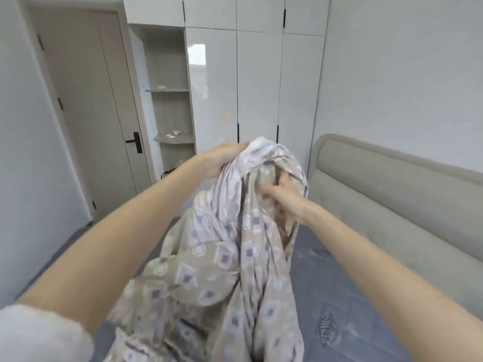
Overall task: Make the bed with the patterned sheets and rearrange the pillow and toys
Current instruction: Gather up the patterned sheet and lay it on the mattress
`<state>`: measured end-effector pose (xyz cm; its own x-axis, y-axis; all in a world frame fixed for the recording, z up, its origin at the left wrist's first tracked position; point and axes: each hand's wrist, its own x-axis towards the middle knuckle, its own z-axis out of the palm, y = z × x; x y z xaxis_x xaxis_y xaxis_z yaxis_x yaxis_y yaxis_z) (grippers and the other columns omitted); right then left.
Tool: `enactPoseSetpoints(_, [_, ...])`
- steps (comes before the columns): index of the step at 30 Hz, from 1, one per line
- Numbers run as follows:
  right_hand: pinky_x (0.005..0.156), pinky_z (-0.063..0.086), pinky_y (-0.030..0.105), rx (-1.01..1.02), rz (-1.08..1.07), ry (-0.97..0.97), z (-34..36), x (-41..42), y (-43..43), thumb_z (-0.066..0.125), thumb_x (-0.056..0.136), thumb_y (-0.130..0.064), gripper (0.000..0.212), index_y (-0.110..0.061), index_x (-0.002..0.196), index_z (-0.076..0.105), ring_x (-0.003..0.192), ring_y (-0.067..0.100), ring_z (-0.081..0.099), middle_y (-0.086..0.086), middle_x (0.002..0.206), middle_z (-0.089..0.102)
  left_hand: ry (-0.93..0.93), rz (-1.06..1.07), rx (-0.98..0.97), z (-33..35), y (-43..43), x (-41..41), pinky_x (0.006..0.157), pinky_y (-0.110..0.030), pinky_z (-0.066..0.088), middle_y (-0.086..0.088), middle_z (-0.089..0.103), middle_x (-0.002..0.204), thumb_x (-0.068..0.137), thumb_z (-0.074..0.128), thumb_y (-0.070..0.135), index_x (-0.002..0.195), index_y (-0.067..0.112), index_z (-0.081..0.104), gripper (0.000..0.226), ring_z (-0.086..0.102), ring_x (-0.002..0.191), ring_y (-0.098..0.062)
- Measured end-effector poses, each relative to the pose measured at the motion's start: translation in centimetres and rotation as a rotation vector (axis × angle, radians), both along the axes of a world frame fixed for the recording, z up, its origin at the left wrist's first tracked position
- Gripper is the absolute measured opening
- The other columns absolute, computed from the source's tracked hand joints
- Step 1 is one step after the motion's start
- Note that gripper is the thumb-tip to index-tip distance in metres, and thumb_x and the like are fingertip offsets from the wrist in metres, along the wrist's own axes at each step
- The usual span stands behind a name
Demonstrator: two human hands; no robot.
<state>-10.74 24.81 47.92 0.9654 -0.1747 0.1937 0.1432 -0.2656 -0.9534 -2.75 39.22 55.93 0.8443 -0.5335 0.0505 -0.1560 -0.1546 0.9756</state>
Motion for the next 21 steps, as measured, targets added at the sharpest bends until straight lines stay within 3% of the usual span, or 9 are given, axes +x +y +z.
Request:
enactPoseSetpoints(2, [0.071, 0.055, 0.031, 0.036, 0.075, 0.018, -0.4, 0.2, 0.2, 0.07, 0.084, -0.035, 0.043, -0.011, 0.117, 0.056, 0.09, 0.011, 0.069, 0.001, 0.106, 0.069, -0.04, 0.019, 0.043, -1.3, 0.2, 0.3, 0.097, -0.033, 0.048, -0.007, 0.065, 0.12, 0.096, 0.052, 0.037, 0.114, 0.011, 0.065, 0.034, 0.063, 0.108, -0.019])
enactPoseSetpoints(3, [0.07, 0.055, 0.039, 0.009, 0.072, 0.011, -0.6, 0.4, 0.3, 0.063, 0.09, -0.033, 0.031, -0.007, 0.105, 0.063, 0.086, 0.018, 0.07, 0.009, 0.098, 0.072, -0.075, 0.056, 0.081, -2.1, 0.3, 0.4, 0.096, -0.031, 0.048, -0.004, 0.064, 0.123, 0.096, 0.051, 0.039, 0.111, 0.016, 0.067, 0.032, 0.062, 0.107, -0.016])
enactPoseSetpoints(5, [0.089, 0.052, 0.049, -0.007, -0.013, 0.017, -0.8, 1.0, 0.8, 0.052, 0.096, -0.027, 0.031, -0.001, 0.108, 0.064, 0.098, 0.032, 0.066, 0.021, 0.107, 0.068, -0.196, 0.206, 0.171, -4.2, 0.6, 0.7, 0.1, -0.03, 0.044, -0.003, 0.063, 0.125, 0.096, 0.052, 0.038, 0.109, 0.014, 0.07, 0.033, 0.058, 0.113, -0.016])
enactPoseSetpoints(7, [0.096, 0.048, 0.048, 0.109, -0.137, -0.012, -0.2, 1.5, 1.1, 0.048, 0.095, -0.02, 0.024, -0.008, 0.109, 0.064, 0.104, 0.031, 0.063, 0.015, 0.11, 0.067, -0.352, 0.335, 0.218, -6.6, 1.0, 0.8, 0.097, -0.033, 0.042, -0.011, 0.064, 0.118, 0.096, 0.053, 0.028, 0.102, 0.006, 0.069, 0.028, 0.057, 0.113, -0.023])
enactPoseSetpoints(10, [0.095, 0.047, 0.048, 0.241, -0.241, -0.062, 1.5, 2.4, 1.1, 0.045, 0.092, -0.01, 0.018, -0.015, 0.085, 0.061, 0.1, 0.033, 0.063, 0.014, 0.098, 0.065, -0.291, 0.378, 0.1, -9.6, 1.9, -1.1, 0.064, -0.032, 0.049, -0.008, 0.058, 0.086, 0.095, 0.054, 0.031, 0.101, 0.012, 0.051, 0.021, 0.06, 0.067, -0.017])
enactPoseSetpoints(12, [0.095, 0.046, 0.048, 0.279, -0.264, -0.09, 2.2, 2.7, 1.2, 0.043, 0.093, -0.008, 0.017, -0.014, 0.084, 0.057, 0.096, 0.034, 0.061, 0.016, 0.096, 0.061, -0.167, 0.228, 0.019, -11.1, 2.5, -3.1, 0.059, -0.031, 0.053, -0.004, 0.057, 0.08, 0.09, 0.053, 0.05, 0.098, 0.016, 0.041, 0.037, 0.057, 0.057, -0.01])
enactPoseSetpoints(16, [0.083, 0.05, 0.04, 0.438, -0.222, -0.166, 3.9, 2.5, 2.0, 0.041, 0.095, -0.007, 0.019, -0.015, 0.083, 0.054, 0.083, 0.024, 0.058, 0.008, 0.083, 0.058, -0.203, 0.024, 0.305, -14.4, 4.0, -5.0, 0.085, -0.036, 0.053, 0.007, 0.053, 0.112, 0.067, 0.041, 0.082, 0.116, 0.022, 0.04, 0.078, 0.057, 0.098, -0.008])
enactPoseSetpoints(19, [0.079, 0.049, 0.038, 0.514, -0.165, -0.175, 5.3, 2.4, 2.5, 0.038, 0.096, -0.007, 0.022, -0.014, 0.081, 0.053, 0.075, 0.022, 0.056, 0.006, 0.077, 0.055, -0.091, 0.058, 0.157, -15.8, 3.6, -4.2, 0.099, -0.029, 0.039, 0.008, 0.052, 0.126, 0.084, 0.019, 0.073, 0.127, 0.032, 0.044, 0.064, 0.049, 0.113, -0.005])
enactPoseSetpoints(21, [0.078, 0.05, 0.038, 0.628, -0.157, -0.151, 5.7, 2.4, 2.6, 0.039, 0.097, -0.008, 0.021, -0.013, 0.083, 0.054, 0.073, 0.021, 0.056, 0.006, 0.075, 0.055, -0.19, 0.105, 0.177, -16.8, 3.5, -3.4, 0.094, -0.024, 0.039, 0.005, 0.056, 0.12, 0.098, 0.021, 0.054, 0.119, 0.031, 0.05, 0.042, 0.052, 0.116, -0.014])
